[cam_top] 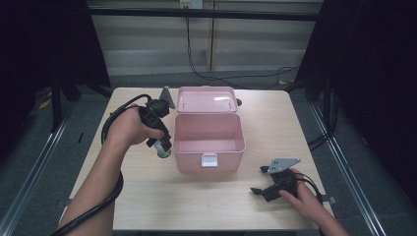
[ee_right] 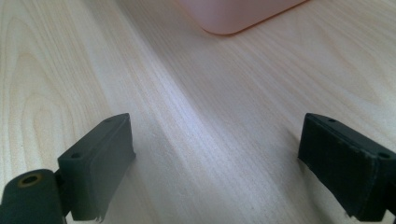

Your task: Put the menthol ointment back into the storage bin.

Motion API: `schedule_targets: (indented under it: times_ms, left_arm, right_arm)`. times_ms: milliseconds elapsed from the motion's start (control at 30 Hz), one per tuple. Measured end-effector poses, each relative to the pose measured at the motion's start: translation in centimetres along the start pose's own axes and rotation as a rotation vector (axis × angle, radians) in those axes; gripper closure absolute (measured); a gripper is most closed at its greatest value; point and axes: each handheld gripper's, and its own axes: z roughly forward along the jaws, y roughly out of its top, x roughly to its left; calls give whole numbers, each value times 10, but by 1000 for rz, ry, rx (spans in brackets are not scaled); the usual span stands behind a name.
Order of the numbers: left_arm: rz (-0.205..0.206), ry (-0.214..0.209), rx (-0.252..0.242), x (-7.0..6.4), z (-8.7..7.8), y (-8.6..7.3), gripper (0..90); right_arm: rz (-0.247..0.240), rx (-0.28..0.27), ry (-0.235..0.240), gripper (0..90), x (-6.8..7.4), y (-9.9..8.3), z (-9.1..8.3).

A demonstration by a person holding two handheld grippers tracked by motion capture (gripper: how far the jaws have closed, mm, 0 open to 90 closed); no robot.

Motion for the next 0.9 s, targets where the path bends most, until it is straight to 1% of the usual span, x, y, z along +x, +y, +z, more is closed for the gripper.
schedule_targets:
  times_ms: [200,267,300,333,433,567,600,667,733,833,867,900]
  left_arm:
    - [5,9,-4,-2,-7,6,503]
    - [9,13,-3,-2,-9,8,503]
    - [18,16,-6,-3,-11,10,503]
    - [7,18,-9,-4,-12,11,503]
    - [7,11,-22,-4,-17,16,503]
    - [9,14,-30,-6,-20,22,503]
    - [13,6,-34,-6,-21,26,503]
    - [14,3,-35,-6,-21,27,503]
    - [13,3,-38,-8,-21,33,503]
    - [12,6,-38,-9,-20,37,503]
    - [12,8,-35,-10,-17,41,503]
    - [18,4,-34,-10,-17,42,503]
  right_arm:
    - [0,0,0,95,0,0,0]
    - [0,0,0,96,0,0,0]
    - [0,0,0,96,0,0,0]
    - [0,0,0,96,0,0,0]
    - [0,0,0,96,0,0,0]
    - [0,1,0,96,0,0,0]
    - [0,0,0,95,0,0,0]
    - [0,0,0,95,0,0,0]
    - [0,0,0,96,0,0,0]
    - [3,4,4,95,0,0,0]
    - [3,4,4,96,0,0,0]
    - [3,4,4,96,0,0,0]
